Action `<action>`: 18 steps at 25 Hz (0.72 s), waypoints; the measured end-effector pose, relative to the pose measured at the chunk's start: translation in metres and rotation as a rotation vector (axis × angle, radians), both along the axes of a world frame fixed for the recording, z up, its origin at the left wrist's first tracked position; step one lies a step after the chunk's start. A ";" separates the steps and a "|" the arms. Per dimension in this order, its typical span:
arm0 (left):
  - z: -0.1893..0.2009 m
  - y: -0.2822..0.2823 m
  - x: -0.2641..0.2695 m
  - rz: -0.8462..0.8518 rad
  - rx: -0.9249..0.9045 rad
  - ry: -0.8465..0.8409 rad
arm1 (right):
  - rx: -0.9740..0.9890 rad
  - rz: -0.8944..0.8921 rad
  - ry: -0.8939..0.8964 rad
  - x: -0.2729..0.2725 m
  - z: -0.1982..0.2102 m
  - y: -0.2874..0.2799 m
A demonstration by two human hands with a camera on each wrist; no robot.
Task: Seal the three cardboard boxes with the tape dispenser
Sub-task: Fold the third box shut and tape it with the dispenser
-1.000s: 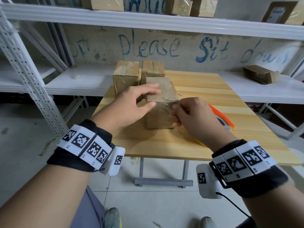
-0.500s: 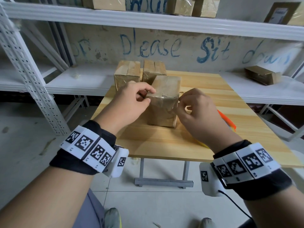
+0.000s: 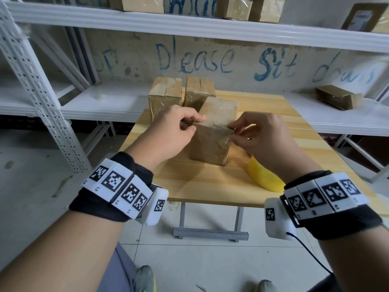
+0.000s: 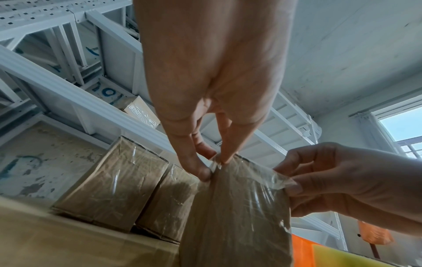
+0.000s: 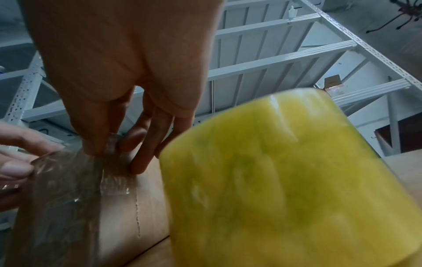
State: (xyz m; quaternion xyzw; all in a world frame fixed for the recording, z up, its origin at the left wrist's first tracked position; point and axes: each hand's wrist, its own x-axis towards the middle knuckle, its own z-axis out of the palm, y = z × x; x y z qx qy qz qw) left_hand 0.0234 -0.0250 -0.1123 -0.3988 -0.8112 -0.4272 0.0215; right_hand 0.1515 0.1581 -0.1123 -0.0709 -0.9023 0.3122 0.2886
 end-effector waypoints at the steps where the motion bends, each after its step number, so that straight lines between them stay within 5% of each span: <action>1: 0.000 0.000 0.000 -0.001 -0.005 -0.006 | -0.012 -0.002 -0.002 0.000 0.000 0.000; 8: 0.004 -0.002 0.004 -0.025 -0.056 -0.066 | 0.038 -0.097 0.048 -0.009 -0.003 -0.005; 18: 0.013 -0.010 -0.001 0.000 -0.014 -0.374 | 0.181 -0.082 0.096 -0.014 -0.006 -0.009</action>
